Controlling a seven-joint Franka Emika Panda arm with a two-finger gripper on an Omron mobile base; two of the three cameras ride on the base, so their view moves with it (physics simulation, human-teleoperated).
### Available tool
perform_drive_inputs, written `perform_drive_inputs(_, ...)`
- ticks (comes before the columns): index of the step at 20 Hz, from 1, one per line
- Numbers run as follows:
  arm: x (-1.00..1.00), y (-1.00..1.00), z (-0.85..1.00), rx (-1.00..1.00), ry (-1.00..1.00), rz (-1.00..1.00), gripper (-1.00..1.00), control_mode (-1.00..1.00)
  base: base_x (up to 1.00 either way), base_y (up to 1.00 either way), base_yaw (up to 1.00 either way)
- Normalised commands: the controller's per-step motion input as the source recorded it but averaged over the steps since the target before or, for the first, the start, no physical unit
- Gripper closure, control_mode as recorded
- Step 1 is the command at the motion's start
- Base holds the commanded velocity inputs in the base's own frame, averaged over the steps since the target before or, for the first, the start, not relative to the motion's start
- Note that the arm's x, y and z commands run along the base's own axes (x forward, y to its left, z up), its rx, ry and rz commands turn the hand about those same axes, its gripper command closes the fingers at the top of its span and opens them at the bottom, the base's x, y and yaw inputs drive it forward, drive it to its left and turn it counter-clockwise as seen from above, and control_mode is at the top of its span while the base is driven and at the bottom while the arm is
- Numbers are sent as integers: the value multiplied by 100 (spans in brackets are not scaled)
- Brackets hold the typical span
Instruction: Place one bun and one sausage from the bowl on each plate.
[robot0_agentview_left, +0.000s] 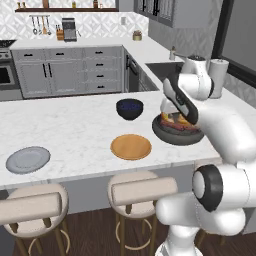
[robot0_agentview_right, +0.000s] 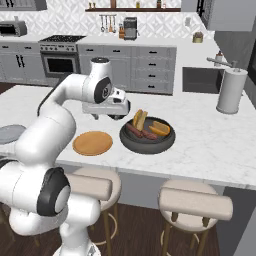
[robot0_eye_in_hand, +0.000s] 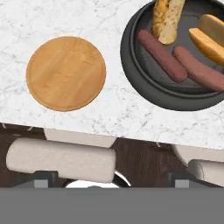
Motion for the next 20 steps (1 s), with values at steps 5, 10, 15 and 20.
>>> perform_drive_inputs(5, 90, -81, -61, 0, 9, 17, -100, -100, 0, 0, 0)
perform_drive_inputs(10, 77, -4, -83, -2, 0, 12, -100, -100, 0, 0, 0)
perform_drive_inputs(15, 63, -28, -76, 0, -9, 4, -100, -100, 0, 0, 0)
perform_drive_inputs(20, 64, -12, -56, -2, -1, 7, -100, -100, 0, 0, 0)
